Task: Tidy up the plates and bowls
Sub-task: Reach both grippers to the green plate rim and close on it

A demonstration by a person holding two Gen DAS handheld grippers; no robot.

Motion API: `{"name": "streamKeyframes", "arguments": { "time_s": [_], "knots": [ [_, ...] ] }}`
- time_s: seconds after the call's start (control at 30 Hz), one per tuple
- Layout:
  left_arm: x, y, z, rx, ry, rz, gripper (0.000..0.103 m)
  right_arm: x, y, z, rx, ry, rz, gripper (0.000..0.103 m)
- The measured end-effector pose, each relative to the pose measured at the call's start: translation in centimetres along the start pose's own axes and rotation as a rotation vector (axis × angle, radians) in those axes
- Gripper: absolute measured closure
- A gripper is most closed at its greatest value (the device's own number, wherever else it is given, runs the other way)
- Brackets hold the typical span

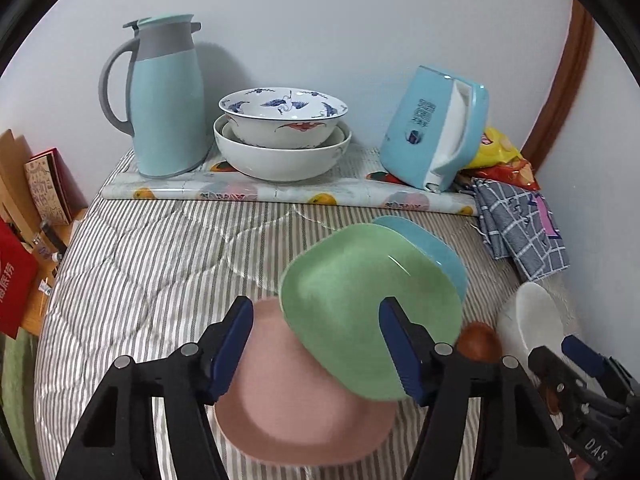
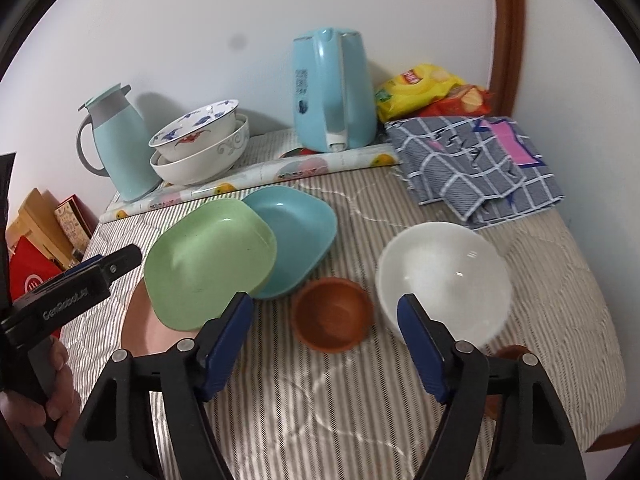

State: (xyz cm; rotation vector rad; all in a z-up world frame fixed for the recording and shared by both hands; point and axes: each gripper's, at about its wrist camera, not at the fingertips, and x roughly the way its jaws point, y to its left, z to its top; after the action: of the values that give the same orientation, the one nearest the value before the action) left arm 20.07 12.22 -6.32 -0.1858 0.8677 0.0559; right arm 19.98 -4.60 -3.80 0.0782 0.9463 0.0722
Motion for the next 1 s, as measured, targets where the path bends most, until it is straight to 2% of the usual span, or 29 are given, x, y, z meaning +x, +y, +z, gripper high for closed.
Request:
{"name": "streamKeyframes", "arguments": {
  "time_s": [0.2,0.47,0.63,0.7,0.9,1.0],
  "knots": [
    [3.1,0.4,1.5,0.008,0.034,-0.022,0.046,3.0,1.0,0.7,0.007,0.051,0.019,0.041],
    [7.0,0.0,2.8,0.03,0.075,-0.048,0.051,5.9,1.9,0.9,0.033,0.108,0.081,0.041],
    [8.7,0.0,3.3,0.032,0.092,-0.058,0.054,7.6,2.7,1.1,0.03,0.138,0.087,0.041],
    [9.3,0.0,3.3,0.04,0.101,-0.06,0.061,8.2,3.0,1.2,0.023,0.149,0.086,0.042],
    [10.3,0.0,3.3,0.033,0.13,-0.101,0.077,9.8,3.7,1.4,0.005,0.189,0.091,0.065],
    [10.1,-0.1,3.2,0.045,0.121,-0.099,0.08,10.2,3.8,1.5,-0.001,0.187,0.066,0.074]
  ]
}}
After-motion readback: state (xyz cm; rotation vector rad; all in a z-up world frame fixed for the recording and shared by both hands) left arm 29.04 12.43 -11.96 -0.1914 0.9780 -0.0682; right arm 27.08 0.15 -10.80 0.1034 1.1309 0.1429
